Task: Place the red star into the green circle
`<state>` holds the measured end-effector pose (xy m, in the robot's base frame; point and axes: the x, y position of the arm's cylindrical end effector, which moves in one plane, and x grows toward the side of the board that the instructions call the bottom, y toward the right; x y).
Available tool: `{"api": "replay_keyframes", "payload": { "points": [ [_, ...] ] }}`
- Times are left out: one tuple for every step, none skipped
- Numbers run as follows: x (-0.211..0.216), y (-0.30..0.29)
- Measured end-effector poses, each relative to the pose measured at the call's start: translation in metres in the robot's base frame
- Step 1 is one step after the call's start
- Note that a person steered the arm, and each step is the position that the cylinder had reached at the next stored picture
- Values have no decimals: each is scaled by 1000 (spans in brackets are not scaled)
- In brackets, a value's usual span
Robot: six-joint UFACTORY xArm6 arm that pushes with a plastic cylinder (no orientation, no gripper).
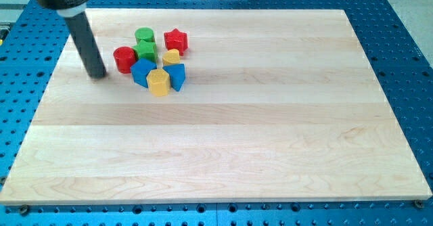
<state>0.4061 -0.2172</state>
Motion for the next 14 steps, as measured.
{"api": "replay_keyframes", "payload": {
  "points": [
    [40,11],
    [3,18],
    [-34,7],
    [-35,0],
    [-1,0],
    [20,48],
    [17,51],
    [-29,51],
    [-80,39],
    [-81,8],
    [-78,-18],
    [-91,-19],
    [-148,-19],
    [-154,-12]
  ]
}}
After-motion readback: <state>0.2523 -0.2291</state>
